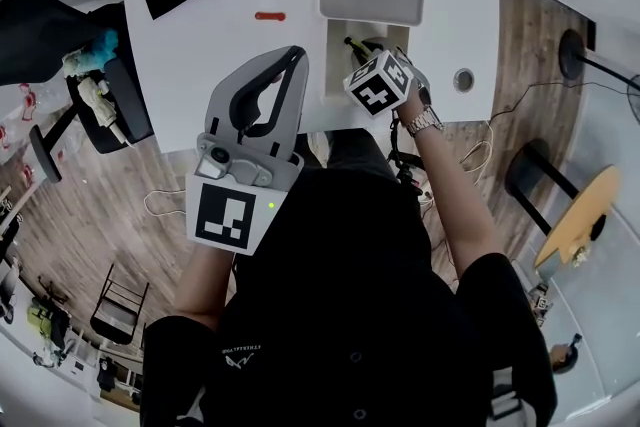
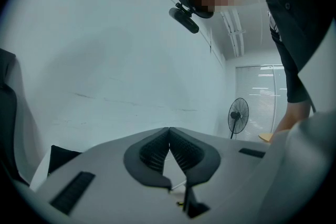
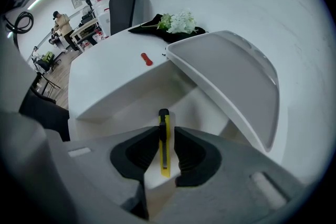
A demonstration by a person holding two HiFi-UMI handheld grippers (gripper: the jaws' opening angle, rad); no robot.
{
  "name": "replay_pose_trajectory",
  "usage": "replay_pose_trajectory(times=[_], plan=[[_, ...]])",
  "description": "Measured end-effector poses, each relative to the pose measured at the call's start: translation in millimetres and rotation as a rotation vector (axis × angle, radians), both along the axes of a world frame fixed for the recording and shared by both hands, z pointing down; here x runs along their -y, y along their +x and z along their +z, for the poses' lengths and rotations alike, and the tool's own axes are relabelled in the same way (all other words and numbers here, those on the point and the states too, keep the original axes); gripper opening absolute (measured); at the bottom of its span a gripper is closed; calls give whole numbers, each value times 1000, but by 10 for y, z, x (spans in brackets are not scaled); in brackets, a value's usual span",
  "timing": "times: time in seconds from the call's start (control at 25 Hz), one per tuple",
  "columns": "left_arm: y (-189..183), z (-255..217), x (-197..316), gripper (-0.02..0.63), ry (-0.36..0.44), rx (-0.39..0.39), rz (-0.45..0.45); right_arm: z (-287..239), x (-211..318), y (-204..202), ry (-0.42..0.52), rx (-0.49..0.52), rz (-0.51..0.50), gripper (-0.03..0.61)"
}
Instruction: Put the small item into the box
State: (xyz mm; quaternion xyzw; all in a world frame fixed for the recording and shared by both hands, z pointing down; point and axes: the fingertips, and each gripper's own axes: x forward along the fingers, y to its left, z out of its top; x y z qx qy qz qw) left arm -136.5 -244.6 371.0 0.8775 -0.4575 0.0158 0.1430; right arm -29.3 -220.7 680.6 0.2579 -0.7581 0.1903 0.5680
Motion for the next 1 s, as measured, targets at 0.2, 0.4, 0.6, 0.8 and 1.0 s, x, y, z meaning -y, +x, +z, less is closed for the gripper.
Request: replay_pose_trajectory(times=[0.2, 0.4, 0.6, 0.8, 1.0], plan=[[-21, -24, -48, 5, 9, 6, -14, -78, 33, 32, 14, 41, 34, 80], [31, -89, -129, 5, 23, 6, -25, -255, 37, 82, 30, 89, 30, 69], [123, -157, -229, 5, 41, 10, -33, -511, 24, 125, 55, 179, 71, 6], [163, -223, -313, 5, 63, 17, -55, -920, 41, 181, 125, 271, 115, 6], [247, -293, -438, 5, 111, 54, -55, -1454, -3, 233, 185, 406, 178, 6]])
